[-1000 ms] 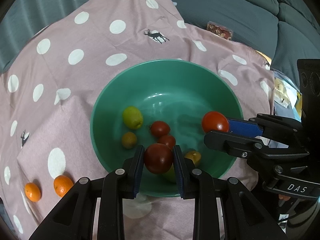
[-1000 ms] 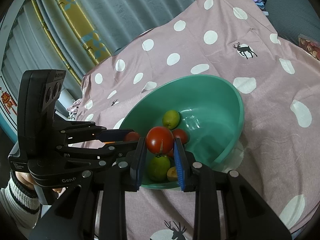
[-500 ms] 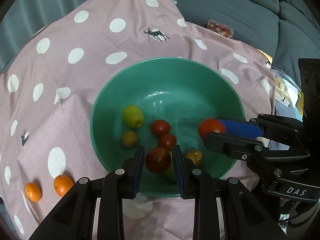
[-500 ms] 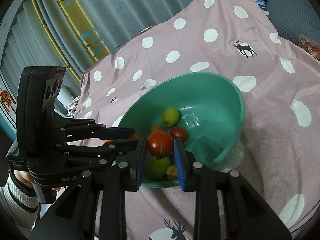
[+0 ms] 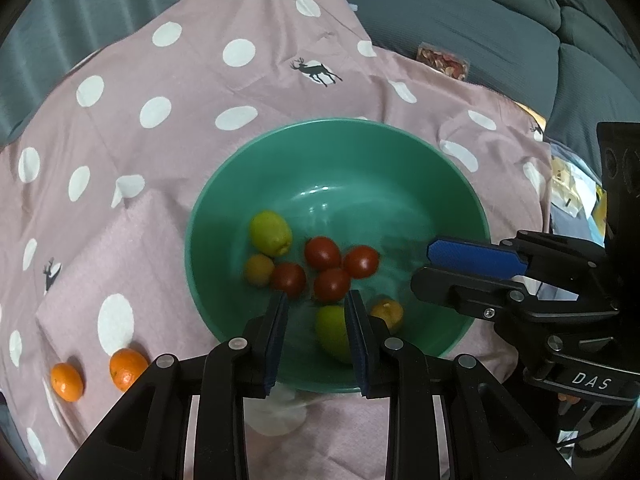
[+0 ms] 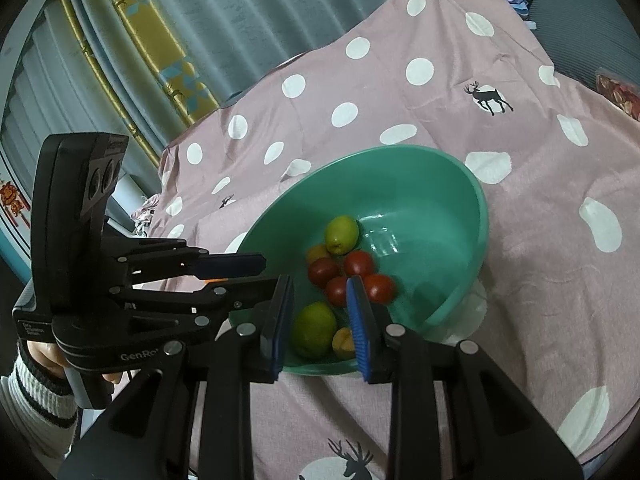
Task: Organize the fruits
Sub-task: 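Open both tools to drop the red tomatoes into the green bowl, then withdraw both open tools from the bowl toward the two oranges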
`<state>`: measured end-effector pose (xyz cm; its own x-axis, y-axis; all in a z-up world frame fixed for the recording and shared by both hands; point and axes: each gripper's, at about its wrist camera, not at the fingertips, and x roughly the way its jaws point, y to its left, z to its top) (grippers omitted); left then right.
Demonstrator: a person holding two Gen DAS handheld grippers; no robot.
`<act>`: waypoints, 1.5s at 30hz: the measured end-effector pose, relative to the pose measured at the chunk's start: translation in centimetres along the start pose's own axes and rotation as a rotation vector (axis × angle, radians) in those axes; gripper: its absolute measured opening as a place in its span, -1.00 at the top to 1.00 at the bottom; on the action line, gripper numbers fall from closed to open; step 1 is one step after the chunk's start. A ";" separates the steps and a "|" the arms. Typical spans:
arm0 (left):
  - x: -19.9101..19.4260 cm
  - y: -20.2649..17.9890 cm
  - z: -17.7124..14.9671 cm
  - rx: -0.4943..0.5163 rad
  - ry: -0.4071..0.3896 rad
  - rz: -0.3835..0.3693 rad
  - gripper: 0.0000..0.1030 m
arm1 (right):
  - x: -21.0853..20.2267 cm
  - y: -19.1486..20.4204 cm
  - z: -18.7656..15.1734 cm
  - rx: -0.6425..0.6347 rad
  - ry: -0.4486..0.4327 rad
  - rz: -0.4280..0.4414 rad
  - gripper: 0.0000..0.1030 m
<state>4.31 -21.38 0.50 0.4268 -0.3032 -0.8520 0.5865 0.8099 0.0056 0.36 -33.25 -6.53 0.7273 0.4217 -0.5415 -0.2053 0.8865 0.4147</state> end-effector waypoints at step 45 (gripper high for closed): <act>-6.7 7.7 -8.9 -0.338 -0.113 0.164 -0.85 | -0.4 7.6 -0.5 -0.124 0.066 -0.006 -0.49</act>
<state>-0.18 -8.69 1.59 0.5800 -0.1942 -0.7912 0.2523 0.9662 -0.0522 -1.81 -26.62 -3.52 0.6851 0.4239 -0.5923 -0.2832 0.9042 0.3196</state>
